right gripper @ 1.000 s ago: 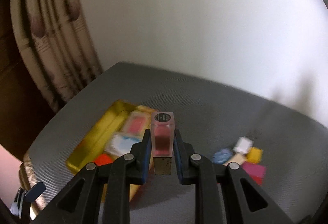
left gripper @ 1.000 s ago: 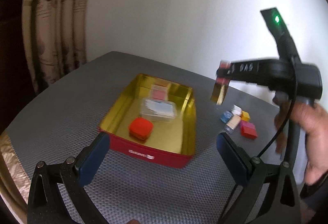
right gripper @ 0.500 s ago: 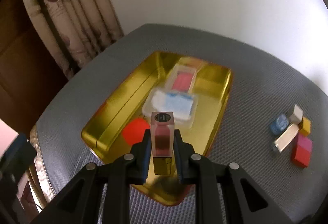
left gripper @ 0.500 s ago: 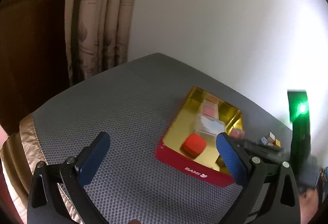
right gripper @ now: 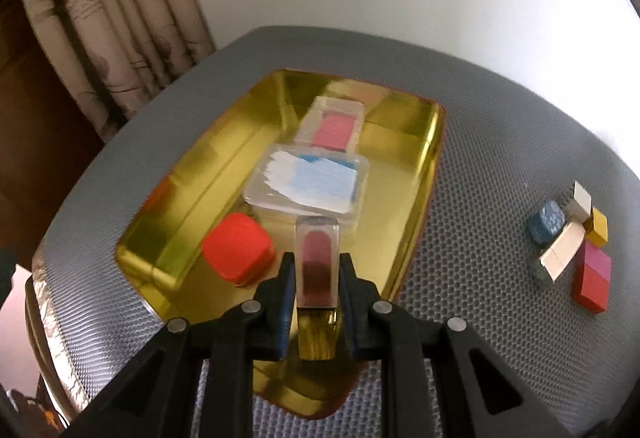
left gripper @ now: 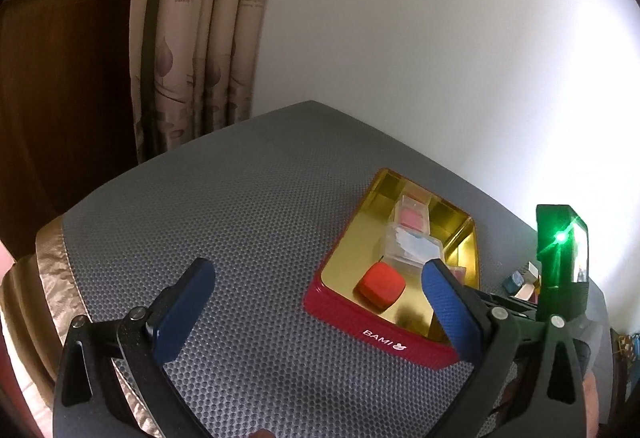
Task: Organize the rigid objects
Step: 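Carry the gold lipstick into the tin and release it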
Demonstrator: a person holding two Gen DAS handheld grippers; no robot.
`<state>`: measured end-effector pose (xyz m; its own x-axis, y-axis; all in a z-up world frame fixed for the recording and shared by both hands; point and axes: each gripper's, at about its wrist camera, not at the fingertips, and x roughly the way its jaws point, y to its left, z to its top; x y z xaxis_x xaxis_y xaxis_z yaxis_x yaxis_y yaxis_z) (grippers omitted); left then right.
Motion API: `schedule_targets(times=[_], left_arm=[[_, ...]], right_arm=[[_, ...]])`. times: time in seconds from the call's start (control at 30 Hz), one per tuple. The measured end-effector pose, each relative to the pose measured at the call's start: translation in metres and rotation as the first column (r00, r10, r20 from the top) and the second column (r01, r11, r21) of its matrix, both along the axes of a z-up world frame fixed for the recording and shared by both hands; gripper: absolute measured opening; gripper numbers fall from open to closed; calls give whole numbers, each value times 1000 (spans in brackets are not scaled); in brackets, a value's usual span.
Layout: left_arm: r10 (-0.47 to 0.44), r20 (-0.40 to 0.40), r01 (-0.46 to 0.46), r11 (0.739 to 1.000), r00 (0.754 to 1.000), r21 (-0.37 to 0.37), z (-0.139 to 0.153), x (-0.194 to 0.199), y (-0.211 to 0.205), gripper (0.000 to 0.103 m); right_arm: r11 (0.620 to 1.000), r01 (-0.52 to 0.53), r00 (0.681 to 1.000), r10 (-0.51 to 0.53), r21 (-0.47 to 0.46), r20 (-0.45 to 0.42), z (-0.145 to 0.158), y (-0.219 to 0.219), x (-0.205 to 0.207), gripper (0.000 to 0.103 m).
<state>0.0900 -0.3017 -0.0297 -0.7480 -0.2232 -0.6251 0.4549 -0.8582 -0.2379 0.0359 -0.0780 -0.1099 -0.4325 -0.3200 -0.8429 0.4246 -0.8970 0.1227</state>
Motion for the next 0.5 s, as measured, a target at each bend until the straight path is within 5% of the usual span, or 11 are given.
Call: schedule_targets(times=[0.23,0.37,0.5], left_arm=[[-22,3,22,1000,1000,-12,0,-2,7,102],[-37,4,37,999,999,-19,0,-4,11,102],[-53,-26,53,998,998,-26,4,-3,14,102]], right_arm=[[1000,11,1000,-11,-4,2,-8,-2,-2,22],[1000,-4,1000,4,-14,-26,1,-4,4,42],[995,42,994,-50,-85,-101,34,24,17,46]])
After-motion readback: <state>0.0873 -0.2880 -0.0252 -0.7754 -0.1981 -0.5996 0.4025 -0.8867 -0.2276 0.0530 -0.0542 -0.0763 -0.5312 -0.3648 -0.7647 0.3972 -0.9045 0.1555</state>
